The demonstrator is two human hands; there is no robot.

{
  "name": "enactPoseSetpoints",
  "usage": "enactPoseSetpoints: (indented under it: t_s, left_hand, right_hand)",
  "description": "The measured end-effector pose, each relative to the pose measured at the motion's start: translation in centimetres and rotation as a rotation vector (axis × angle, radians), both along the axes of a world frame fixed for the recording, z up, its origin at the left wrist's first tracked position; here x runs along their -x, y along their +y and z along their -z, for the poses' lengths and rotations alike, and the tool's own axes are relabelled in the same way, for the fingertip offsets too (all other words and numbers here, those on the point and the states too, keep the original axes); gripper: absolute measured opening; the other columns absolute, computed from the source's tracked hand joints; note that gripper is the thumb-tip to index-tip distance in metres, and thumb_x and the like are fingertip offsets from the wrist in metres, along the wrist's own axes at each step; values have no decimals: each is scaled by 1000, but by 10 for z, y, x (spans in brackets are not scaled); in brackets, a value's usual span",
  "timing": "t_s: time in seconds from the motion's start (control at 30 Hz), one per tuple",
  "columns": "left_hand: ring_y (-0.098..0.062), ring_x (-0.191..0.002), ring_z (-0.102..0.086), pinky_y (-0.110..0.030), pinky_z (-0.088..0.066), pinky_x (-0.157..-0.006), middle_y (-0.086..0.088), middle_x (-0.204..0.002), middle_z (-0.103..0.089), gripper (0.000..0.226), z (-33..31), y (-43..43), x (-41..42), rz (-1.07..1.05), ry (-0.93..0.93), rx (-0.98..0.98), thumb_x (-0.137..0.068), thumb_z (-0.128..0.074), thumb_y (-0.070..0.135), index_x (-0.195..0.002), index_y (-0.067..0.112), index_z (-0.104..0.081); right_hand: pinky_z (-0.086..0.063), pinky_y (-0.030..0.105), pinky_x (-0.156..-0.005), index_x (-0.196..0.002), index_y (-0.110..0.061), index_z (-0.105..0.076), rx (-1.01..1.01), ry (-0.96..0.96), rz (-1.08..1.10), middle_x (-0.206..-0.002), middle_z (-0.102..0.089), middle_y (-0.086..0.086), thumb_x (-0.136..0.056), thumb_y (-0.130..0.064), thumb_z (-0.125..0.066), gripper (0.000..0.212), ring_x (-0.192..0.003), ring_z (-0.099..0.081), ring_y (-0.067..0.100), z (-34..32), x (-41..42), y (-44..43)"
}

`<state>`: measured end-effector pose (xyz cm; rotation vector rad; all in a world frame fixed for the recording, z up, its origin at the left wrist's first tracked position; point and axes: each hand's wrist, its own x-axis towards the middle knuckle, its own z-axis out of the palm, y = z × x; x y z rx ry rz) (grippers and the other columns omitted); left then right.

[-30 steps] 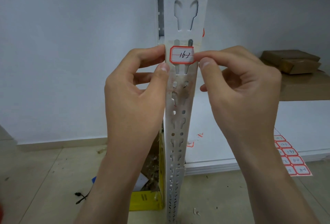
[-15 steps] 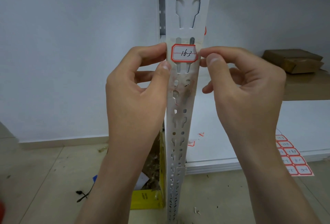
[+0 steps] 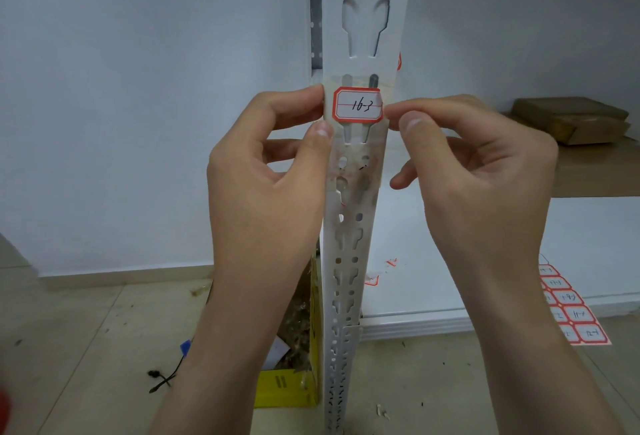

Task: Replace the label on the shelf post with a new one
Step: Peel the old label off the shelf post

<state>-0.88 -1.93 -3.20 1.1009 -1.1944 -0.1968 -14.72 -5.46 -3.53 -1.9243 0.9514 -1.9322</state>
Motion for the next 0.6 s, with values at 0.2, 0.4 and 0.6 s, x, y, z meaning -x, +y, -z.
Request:
enactPoseSetpoints:
  t_s: [0.2, 0.4, 0.6]
  left_hand:
    - [-7, -95, -75, -29, -65, -74, 23, -106, -75, 26, 1, 0, 0, 0, 10, -3, -100, -65, 20, -110, 44, -67]
    - [-5, -94, -74, -23, -64, -72, 25, -105, -74, 28, 1, 1, 2, 1, 6, 6, -100, -65, 18, -107, 46, -65]
    - [-6, -93, -72, -21, -63, -69, 23, -108, -73, 28, 2, 1, 3, 8, 16, 11, -100, -66, 16, -110, 42, -66]
  right_hand:
    - [-57, 22, -59, -99, -27, -75, 20, 27, -1, -97, -75, -12, -99, -14, -66, 16, -69, -71, 10, 1, 0, -1]
    - [-59, 32, -57, -98, -28, -75, 12, 19, 23, -95, -75, -15, -98, -14, -66, 17, -65, -70, 15, 2, -1, -1]
    - [-59, 28, -57, -96, -26, -76, -5, 9, 13, -95, -75, -13, -97, -14, -67, 16, -63, -70, 18, 2, -2, -1]
